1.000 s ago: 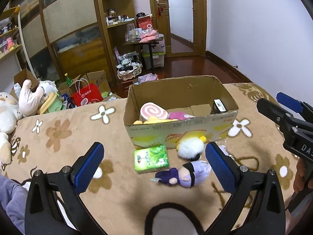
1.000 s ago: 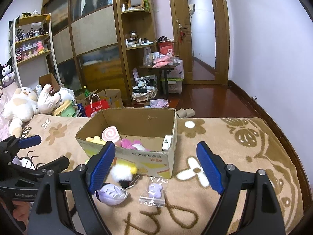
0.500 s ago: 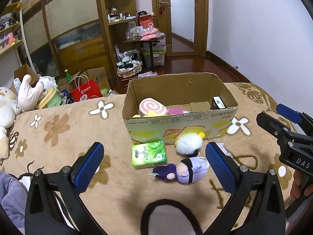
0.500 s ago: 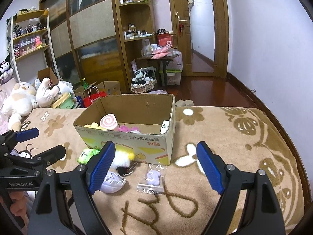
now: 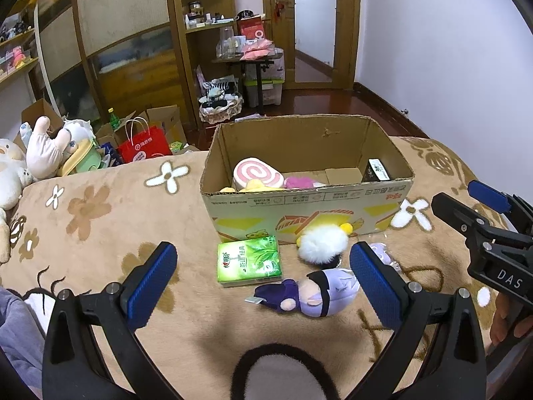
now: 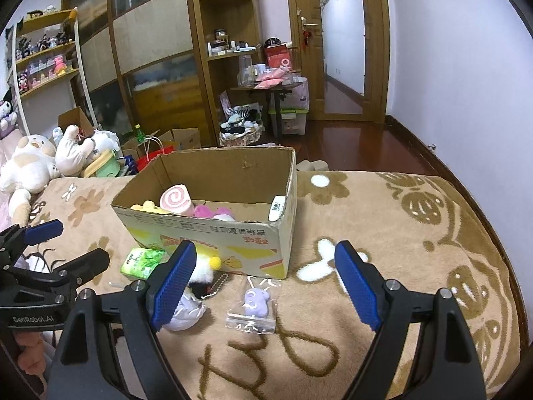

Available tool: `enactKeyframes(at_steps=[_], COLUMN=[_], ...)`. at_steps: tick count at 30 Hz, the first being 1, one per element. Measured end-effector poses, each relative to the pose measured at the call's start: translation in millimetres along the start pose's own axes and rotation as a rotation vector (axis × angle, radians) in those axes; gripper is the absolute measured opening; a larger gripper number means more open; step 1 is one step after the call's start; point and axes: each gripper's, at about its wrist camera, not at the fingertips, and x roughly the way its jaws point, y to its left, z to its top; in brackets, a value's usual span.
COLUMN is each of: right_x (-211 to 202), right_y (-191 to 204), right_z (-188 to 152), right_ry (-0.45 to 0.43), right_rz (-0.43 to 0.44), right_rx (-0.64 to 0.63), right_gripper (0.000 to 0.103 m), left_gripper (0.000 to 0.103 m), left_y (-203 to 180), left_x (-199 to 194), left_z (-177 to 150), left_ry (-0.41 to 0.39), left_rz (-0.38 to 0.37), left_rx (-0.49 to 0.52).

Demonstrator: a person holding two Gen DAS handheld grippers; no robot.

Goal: Organize soft objects
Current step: 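Withdraw both open tools from the box toward the remaining toys, then lower the left tool onto the purple-haired doll while the right tool reaches the clear bag with lavender toy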

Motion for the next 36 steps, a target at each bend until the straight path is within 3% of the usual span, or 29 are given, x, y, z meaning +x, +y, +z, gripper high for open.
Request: enactKeyframes(at_steps=[15,21,28,36], right_x=[34,46,81,113], right_y=[-7,-13,-19,-26], right_z=[-4,-3,-13,-32], right_ry=[0.07,0.1,0.224,0.34], right_rz=[0.018,0.031,0.015,0.057], right_rx=[0.048,0.081,0.104,0.156], right_gripper=[0.089,0.089,0.089,0.089], left_gripper=[0.102,0.102,0.102,0.102], left_y=[-7,-24,-39,-40], left_x=[23,37,60,85], left_z=[2,-6,-17,-27], left_ry=[0.057,0.109,0.176,0.25], left_rz=[-0.06,-0.108,-0.125,-0.125], left_rx=[0.004,0.061,0.077,0.069])
